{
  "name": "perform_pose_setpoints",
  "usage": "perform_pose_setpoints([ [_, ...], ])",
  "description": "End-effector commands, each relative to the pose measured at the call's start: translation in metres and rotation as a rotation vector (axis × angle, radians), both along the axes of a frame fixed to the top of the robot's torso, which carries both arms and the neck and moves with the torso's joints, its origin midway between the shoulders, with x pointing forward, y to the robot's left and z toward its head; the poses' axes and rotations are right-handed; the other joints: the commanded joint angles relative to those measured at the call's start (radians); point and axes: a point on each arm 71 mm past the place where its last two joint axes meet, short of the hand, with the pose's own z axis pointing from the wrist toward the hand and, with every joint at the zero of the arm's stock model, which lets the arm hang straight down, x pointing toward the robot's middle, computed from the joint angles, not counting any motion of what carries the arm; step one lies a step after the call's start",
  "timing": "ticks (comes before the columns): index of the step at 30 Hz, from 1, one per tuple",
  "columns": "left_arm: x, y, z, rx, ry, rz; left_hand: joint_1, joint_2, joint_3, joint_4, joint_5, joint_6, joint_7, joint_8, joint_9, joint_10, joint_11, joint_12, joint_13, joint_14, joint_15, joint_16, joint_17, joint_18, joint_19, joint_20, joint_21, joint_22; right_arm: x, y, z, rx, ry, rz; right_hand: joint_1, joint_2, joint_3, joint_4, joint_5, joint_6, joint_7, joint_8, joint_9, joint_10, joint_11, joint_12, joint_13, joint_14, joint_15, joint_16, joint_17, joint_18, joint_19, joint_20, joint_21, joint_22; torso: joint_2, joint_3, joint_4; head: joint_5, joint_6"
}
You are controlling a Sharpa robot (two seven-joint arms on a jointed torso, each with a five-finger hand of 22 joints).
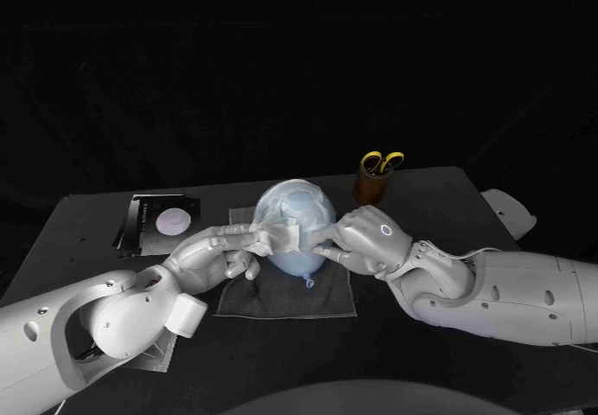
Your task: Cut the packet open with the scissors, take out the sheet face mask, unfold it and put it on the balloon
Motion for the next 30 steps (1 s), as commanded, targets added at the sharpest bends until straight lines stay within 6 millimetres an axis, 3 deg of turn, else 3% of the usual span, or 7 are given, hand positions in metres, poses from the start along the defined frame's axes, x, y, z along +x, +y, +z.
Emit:
perform_pose_setpoints([
  [1,0.0,-0.002,0.002,-0.012,-0.002,-0.008,0.0,0.014,-0.001,-0.006,0.005,0.009,0.0,0.005,0.344,-0.007,-0.002,0.005,0.002,0.007,-0.001,0.004,0.001,0.009,0.002,-0.003,0.006,0.001,0.0,0.0,0.004,0.035,-0.061,-0.009,-0.007,0.012,0.009,0.003,-0.006,0.007,0.0,0.005,0.002,0.091,-0.009,0.005,0.246,0.104,-0.009,0.004,0.263,-0.007,0.005,-0.003,0.005,0.176,0.0,-0.0001,0.0013,0.0,-0.002],
  [9,0.0,-0.001,0.002,-0.012,-0.003,-0.006,-0.001,0.014,-0.001,-0.006,0.005,0.009,-0.001,0.005,0.345,-0.007,-0.002,0.005,0.003,0.009,-0.001,0.006,0.004,0.009,0.003,-0.003,0.007,0.001,0.0,0.001,0.007,0.044,-0.066,-0.01,-0.04,0.067,0.04,0.03,-0.005,-0.023,-0.011,0.021,0.014,0.1,-0.02,0.024,0.257,0.104,-0.018,0.004,0.263,-0.009,0.01,-0.009,0.016,0.181,0.0,-0.0006,0.0007,0.001,-0.004],
  [30,0.015,0.015,-0.004,0.011,-0.005,0.033,-0.005,0.016,-0.002,-0.009,0.005,0.008,-0.001,0.004,0.347,-0.009,-0.002,0.006,0.007,0.024,-0.001,0.022,0.032,0.009,0.006,-0.004,0.01,0.002,0.0,-0.025,0.019,0.042,-0.063,-0.079,-0.068,0.046,0.116,0.028,-0.005,-0.049,-0.022,0.108,0.085,0.104,-0.03,0.03,0.261,0.104,-0.027,0.004,0.263,-0.015,0.022,-0.019,0.044,0.192,0.0,-0.0004,-0.0001,-0.001,-0.003],
])
